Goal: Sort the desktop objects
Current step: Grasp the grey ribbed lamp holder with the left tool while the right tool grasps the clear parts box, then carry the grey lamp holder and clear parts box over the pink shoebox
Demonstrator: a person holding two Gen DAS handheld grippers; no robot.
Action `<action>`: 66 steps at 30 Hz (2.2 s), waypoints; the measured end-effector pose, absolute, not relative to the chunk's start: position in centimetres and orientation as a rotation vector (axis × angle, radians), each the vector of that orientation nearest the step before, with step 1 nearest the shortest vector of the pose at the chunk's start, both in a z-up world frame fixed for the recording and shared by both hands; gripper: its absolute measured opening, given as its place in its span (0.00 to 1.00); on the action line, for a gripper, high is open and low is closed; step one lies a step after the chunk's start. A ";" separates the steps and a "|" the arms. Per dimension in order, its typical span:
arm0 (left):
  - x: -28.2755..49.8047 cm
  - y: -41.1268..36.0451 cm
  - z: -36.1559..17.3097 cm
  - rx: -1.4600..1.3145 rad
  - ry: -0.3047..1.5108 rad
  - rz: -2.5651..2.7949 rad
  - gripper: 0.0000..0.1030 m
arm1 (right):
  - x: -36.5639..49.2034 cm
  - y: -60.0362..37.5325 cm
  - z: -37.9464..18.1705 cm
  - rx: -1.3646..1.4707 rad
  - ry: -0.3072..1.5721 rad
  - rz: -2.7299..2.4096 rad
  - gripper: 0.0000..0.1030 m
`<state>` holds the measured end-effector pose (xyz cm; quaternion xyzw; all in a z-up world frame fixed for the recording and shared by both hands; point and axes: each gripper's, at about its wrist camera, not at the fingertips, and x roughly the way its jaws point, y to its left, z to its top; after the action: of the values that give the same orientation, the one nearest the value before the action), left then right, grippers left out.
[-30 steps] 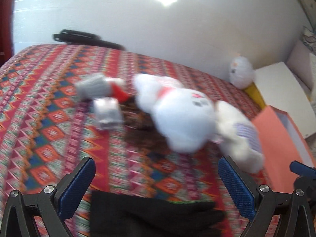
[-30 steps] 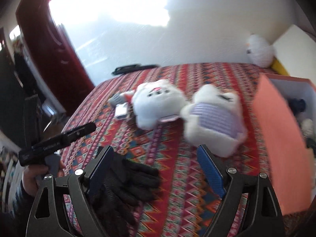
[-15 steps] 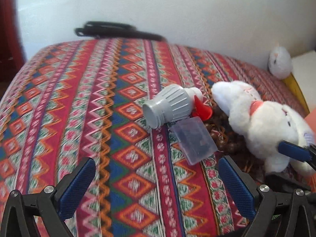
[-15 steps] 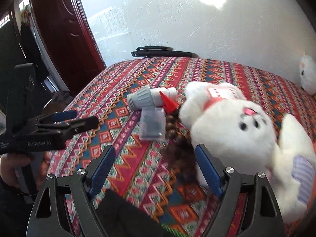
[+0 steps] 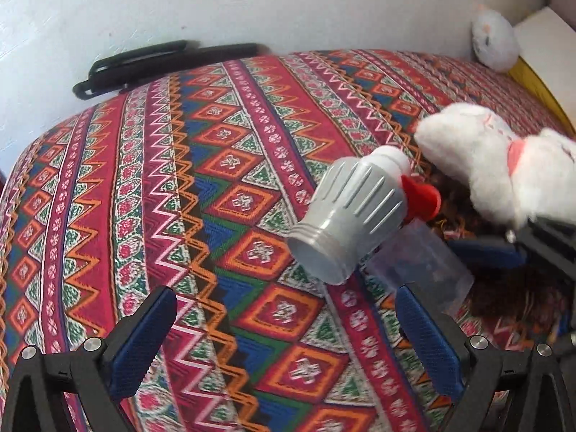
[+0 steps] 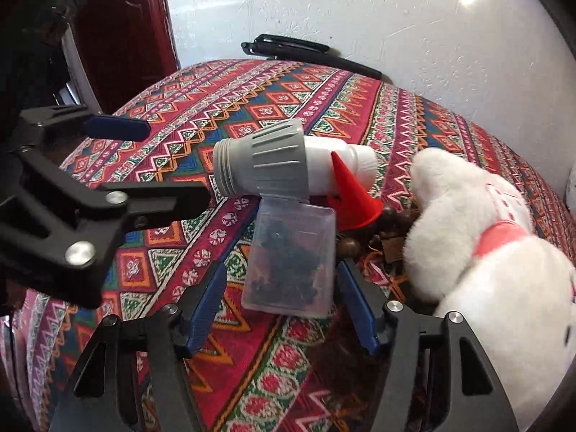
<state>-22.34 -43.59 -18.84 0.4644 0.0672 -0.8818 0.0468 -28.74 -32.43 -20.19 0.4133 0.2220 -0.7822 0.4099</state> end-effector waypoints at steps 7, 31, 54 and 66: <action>-24.4 -43.1 -20.6 1.486 0.221 -2.742 0.97 | -31.4 -33.5 -21.9 1.101 0.505 -1.915 0.53; -13.2 -27.9 -14.4 1.137 0.606 -2.766 0.66 | -16.5 -9.8 -10.0 1.044 0.301 -1.912 0.54; -4.1 -6.2 -4.6 1.112 0.400 -3.193 0.66 | -8.9 9.1 -1.8 0.963 0.159 -2.227 0.54; -8.0 2.6 -1.8 1.167 0.276 -3.342 0.66 | -10.1 20.0 2.3 0.861 0.033 -2.426 0.54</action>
<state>-7.98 2.65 -1.76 0.3217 0.0762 -0.9216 -0.2033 -10.12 20.04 2.35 0.3212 0.0122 -0.9047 0.2796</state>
